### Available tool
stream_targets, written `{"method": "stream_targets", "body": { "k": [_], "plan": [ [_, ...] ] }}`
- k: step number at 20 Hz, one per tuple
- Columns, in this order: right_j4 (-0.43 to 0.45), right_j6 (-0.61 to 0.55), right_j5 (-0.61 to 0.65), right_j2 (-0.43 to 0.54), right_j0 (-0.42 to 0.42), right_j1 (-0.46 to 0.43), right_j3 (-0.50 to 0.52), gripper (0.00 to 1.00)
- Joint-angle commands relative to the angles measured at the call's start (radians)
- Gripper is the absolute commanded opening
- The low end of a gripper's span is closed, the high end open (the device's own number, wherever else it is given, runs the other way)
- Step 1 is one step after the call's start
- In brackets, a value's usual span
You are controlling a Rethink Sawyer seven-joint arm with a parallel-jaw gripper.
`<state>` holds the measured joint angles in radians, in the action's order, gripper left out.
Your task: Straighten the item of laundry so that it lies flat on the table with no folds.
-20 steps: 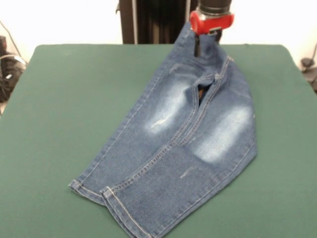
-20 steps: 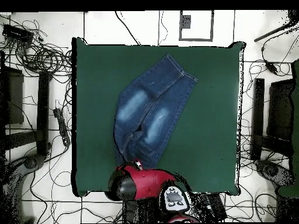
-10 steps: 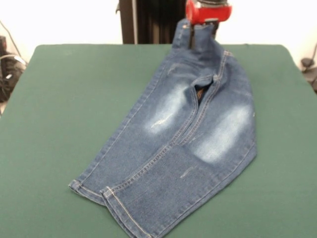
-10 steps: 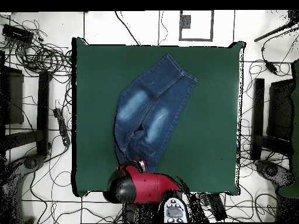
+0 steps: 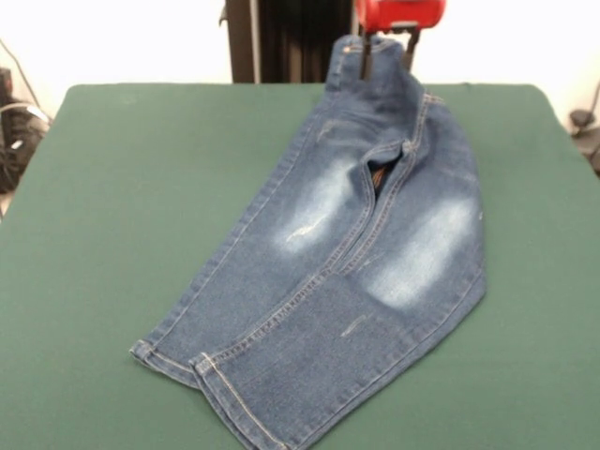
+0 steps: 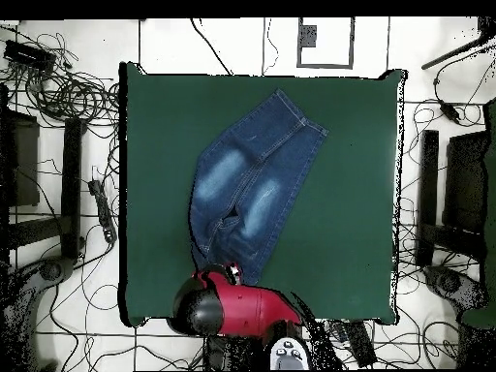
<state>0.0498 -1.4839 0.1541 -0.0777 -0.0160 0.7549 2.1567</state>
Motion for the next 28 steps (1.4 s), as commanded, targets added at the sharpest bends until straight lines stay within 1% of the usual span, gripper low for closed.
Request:
{"method": "stream_targets", "body": {
  "k": [1,5,8,13,16,23,25,28],
  "plan": [
    [-0.119,-0.263,0.102,0.047,0.021,0.007,-0.044,1.00],
    [-0.143,-0.259,0.115,0.050,0.028,0.007,-0.048,1.00],
    [-0.146,-0.253,0.109,0.031,0.055,-0.004,-0.057,1.00],
    [-0.166,-0.251,0.085,0.067,0.041,-0.009,-0.035,1.00],
    [-0.172,-0.257,0.079,0.058,0.054,-0.011,-0.033,1.00],
    [-0.196,-0.256,0.131,0.041,0.069,0.014,-0.044,1.00],
    [-0.213,-0.259,0.164,0.040,0.067,0.029,-0.046,1.00],
    [-0.220,-0.251,0.229,0.023,0.076,0.041,-0.079,1.00]
  ]
}}
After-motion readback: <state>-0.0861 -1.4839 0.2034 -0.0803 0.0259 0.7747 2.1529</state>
